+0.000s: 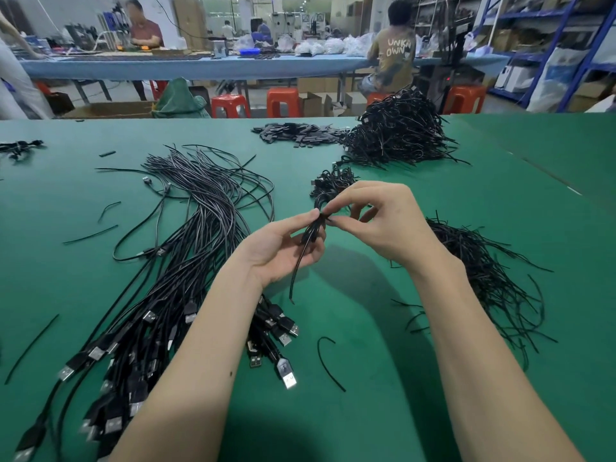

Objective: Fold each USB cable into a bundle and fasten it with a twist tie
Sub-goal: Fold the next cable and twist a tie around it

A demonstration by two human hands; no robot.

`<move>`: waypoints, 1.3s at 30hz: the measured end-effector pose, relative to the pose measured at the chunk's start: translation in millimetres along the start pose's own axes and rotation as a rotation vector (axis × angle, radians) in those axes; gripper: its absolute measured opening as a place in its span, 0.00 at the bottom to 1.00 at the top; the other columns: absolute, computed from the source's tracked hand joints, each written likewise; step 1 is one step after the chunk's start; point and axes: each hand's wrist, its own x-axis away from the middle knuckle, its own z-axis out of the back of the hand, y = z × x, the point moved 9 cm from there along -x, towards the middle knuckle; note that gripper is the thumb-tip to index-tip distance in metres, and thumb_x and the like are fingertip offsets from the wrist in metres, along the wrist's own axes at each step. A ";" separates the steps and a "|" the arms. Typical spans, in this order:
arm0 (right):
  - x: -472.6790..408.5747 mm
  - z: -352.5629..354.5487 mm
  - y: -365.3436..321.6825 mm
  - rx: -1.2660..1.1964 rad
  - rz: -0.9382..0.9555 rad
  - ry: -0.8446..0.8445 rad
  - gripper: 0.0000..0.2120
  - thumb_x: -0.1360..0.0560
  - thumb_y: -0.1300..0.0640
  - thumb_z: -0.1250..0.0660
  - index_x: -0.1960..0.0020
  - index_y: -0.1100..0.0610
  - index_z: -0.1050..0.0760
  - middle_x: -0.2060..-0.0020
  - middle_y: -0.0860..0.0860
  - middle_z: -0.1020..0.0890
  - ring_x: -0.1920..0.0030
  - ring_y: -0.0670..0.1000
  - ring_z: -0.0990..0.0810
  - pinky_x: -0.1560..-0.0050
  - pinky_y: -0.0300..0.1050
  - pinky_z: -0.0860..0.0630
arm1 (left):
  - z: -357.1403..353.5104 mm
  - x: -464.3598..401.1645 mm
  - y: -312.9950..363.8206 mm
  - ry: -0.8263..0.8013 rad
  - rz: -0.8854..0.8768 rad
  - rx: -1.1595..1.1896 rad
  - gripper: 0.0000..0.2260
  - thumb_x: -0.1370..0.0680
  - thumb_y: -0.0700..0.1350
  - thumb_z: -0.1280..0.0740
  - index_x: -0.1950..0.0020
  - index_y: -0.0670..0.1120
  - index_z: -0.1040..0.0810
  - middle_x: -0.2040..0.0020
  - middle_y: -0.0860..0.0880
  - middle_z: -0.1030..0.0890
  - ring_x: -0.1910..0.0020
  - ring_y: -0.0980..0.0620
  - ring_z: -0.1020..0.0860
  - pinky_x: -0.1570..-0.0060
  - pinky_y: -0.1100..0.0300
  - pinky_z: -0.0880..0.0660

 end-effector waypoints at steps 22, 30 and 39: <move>5.3 -1.2 18.3 -0.161 -0.159 0.076 0.18 0.28 0.59 0.24 0.44 0.43 0.23 0.56 0.43 0.15 0.67 0.46 0.20 0.61 0.37 0.23 | -4.6 -2.3 30.8 0.176 -0.414 -0.264 0.05 0.24 0.38 0.29 0.56 0.45 0.22 0.64 0.48 0.19 0.64 0.53 0.22 0.59 0.61 0.25; 7.9 5.8 3.9 0.129 0.061 0.169 0.09 0.26 0.52 0.25 0.47 0.43 0.18 0.54 0.40 0.17 0.66 0.47 0.20 0.61 0.49 0.21 | -3.5 -2.2 21.4 0.119 -0.267 -0.187 0.03 0.23 0.39 0.29 0.52 0.43 0.22 0.63 0.46 0.19 0.64 0.52 0.21 0.58 0.60 0.23; 8.4 0.7 -2.4 0.169 0.135 0.159 0.06 0.24 0.56 0.26 0.51 0.45 0.17 0.50 0.39 0.19 0.66 0.47 0.20 0.64 0.38 0.30 | -1.6 -1.1 10.1 0.079 -0.079 0.016 0.15 0.34 0.38 0.25 0.51 0.38 0.23 0.62 0.42 0.21 0.65 0.51 0.22 0.67 0.63 0.22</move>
